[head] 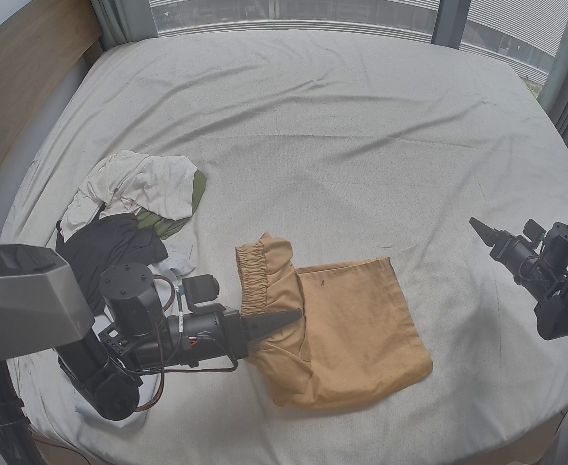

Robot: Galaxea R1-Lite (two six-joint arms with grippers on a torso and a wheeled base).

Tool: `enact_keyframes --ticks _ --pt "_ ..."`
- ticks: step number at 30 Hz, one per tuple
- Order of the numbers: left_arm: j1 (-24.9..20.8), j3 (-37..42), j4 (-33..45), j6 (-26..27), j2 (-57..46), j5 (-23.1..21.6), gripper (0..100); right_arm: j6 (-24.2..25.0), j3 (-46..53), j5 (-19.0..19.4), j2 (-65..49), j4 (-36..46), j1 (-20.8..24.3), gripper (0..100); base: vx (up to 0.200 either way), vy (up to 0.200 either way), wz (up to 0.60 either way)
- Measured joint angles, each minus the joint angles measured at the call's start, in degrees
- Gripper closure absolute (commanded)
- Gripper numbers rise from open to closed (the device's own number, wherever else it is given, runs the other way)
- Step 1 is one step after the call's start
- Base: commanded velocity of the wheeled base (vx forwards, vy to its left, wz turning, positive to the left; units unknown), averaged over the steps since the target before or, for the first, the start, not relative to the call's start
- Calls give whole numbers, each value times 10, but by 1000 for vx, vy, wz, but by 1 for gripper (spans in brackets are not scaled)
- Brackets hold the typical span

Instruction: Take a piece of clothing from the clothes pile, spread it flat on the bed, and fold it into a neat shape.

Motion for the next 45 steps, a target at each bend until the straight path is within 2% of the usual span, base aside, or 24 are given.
enact_keyframes --ticks 11,18,27,45 --pt "-50 -71 0 -18 48 39 100 0 1 0 0 0 1 0 0 0 0" --pt "-66 -97 2 -20 84 40 100 -2 2 -1 1 0 4 0 0 0 0" --pt "-81 -128 3 -56 107 37 100 -2 6 -1 1 -1 8 0 0 0 0" --pt "-109 -188 20 -61 146 39 100 -2 6 -1 1 -1 10 0 0 0 0"
